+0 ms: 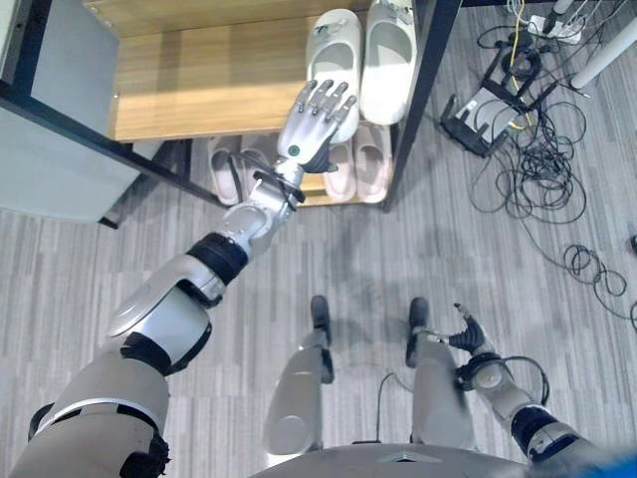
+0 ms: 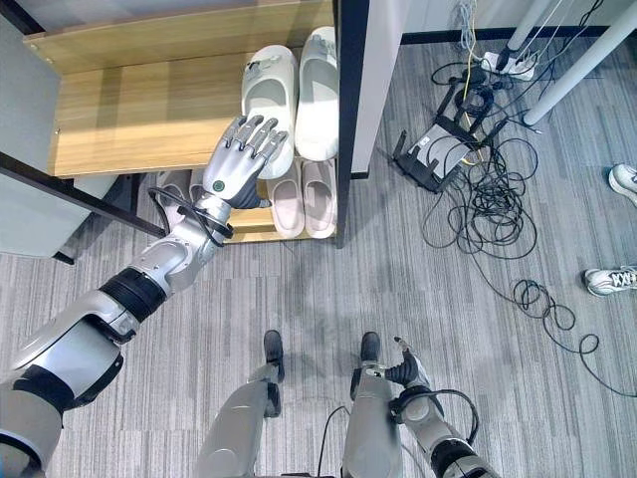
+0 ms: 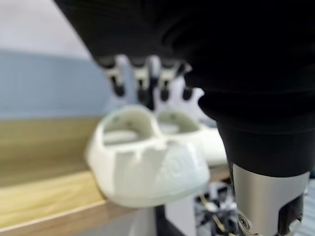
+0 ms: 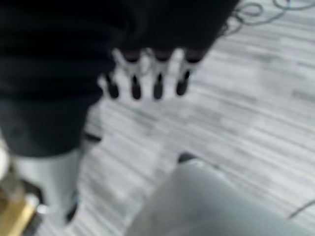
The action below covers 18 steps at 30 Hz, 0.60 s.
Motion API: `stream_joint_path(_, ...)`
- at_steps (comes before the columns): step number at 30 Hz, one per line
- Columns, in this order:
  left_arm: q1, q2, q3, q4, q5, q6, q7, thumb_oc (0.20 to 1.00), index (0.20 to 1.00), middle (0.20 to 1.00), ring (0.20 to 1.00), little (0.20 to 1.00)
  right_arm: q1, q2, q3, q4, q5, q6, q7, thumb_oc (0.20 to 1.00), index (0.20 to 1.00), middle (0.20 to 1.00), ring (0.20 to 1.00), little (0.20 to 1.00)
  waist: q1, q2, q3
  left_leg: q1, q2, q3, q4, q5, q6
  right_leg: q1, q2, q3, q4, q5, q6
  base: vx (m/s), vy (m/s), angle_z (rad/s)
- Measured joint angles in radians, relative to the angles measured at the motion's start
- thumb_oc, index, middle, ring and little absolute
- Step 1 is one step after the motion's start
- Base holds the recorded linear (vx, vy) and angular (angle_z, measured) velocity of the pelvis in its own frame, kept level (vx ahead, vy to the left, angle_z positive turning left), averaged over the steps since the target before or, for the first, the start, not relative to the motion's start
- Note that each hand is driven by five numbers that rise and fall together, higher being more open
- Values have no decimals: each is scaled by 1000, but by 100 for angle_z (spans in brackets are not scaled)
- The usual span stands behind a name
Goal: Arrange the slippers neatly on the shoe rack.
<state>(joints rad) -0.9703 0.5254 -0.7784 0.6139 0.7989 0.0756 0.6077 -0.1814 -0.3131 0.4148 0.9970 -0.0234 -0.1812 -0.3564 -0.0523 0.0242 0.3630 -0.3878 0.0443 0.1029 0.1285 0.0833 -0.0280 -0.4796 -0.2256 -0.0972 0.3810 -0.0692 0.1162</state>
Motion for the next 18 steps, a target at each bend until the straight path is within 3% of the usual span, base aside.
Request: stream_joint_path(18, -80, 1, -21, 62, -1, 8, 0, 1000, 1000, 1000, 1000, 1000, -20, -5, 17, 1, 1, -2, 0, 1000, 1000, 1000, 1000, 1000, -13, -4, 29, -16, 0, 2, -8, 0, 0, -12, 0, 0, -20, 5, 3, 0, 0, 0)
